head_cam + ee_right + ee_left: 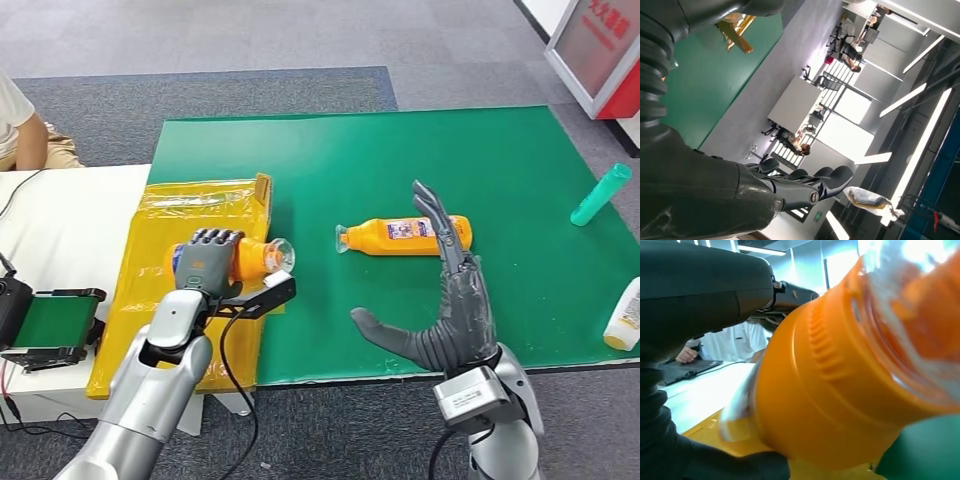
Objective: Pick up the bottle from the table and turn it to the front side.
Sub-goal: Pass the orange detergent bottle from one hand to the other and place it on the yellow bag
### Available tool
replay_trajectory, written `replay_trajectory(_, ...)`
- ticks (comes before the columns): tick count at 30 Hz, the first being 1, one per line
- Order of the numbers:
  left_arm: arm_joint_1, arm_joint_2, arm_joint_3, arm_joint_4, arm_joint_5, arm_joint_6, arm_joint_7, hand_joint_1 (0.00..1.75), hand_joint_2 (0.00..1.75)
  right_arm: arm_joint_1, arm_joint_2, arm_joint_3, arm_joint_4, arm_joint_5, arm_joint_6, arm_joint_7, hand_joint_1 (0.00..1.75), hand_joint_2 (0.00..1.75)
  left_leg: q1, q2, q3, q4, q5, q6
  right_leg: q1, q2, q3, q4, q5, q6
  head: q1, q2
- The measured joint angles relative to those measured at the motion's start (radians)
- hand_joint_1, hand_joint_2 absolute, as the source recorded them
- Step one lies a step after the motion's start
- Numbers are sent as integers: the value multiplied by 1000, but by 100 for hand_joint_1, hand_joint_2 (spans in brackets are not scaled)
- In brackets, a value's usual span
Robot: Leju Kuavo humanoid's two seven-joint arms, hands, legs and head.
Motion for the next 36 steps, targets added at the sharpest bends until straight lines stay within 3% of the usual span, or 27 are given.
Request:
replay_trajectory(31, -7, -22, -7, 66, 0, -16, -41, 0, 175, 2, -2, -45, -3, 13, -25, -30, 0, 175, 0, 0, 0, 0, 0, 0, 0, 0, 0, 0, 0, 0, 0, 0)
replay_trajectory(36, 1, -38, 34, 59, 49, 11, -105, 0, 175, 4, -2, -55, -4, 26, -26, -33, 0, 175, 0, 0, 0, 0, 0, 0, 0, 0, 0, 0, 0, 0, 0, 0)
